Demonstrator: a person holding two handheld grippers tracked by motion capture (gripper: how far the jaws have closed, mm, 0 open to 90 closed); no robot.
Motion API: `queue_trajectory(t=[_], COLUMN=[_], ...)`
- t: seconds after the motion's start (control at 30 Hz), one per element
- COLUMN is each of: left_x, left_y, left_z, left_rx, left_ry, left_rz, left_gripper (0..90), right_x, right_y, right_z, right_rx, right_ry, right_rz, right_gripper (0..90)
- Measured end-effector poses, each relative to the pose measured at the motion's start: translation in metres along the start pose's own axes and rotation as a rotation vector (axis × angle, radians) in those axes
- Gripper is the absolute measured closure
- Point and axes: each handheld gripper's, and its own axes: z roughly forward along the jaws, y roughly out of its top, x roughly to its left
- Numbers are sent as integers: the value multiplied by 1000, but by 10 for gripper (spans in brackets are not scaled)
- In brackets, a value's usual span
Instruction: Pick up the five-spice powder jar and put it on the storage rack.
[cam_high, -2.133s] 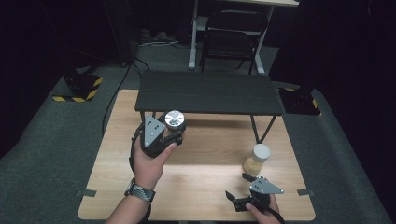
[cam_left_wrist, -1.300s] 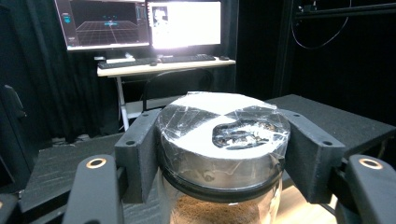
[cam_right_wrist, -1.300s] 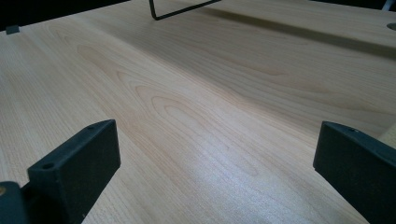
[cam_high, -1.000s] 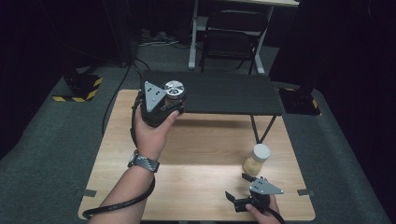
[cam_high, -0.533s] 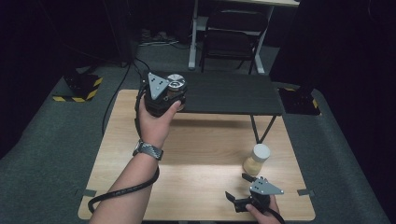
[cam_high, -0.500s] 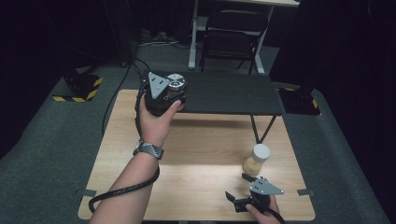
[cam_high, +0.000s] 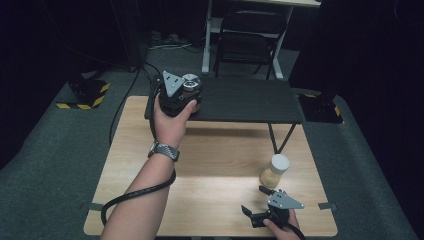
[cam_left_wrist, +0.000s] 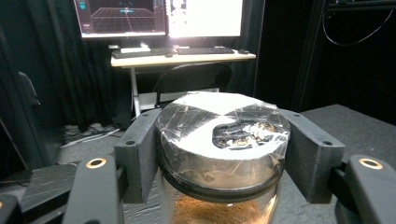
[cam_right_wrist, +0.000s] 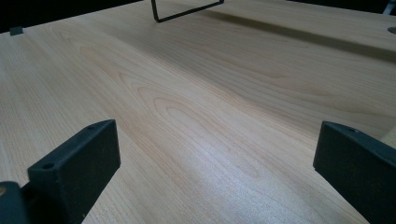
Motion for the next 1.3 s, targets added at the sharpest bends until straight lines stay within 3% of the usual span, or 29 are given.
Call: queue_trajectory(t=[0.5,0.87,1.3], left_x=[-1,-6,-6], left_y=[-8,-7,-4], left_z=[15,17,17], left_rx=[10,15,27], left_ry=[11,20,18], left_rz=[-12,18,26], left_gripper=[348,346,345], right_x=[0,1,1], right_y=[0,0,0], right_z=[0,0,0], right_rx=[1,0,2], right_ry=[0,1,3], right_rz=[1,2,2], right_gripper=[0,0,0])
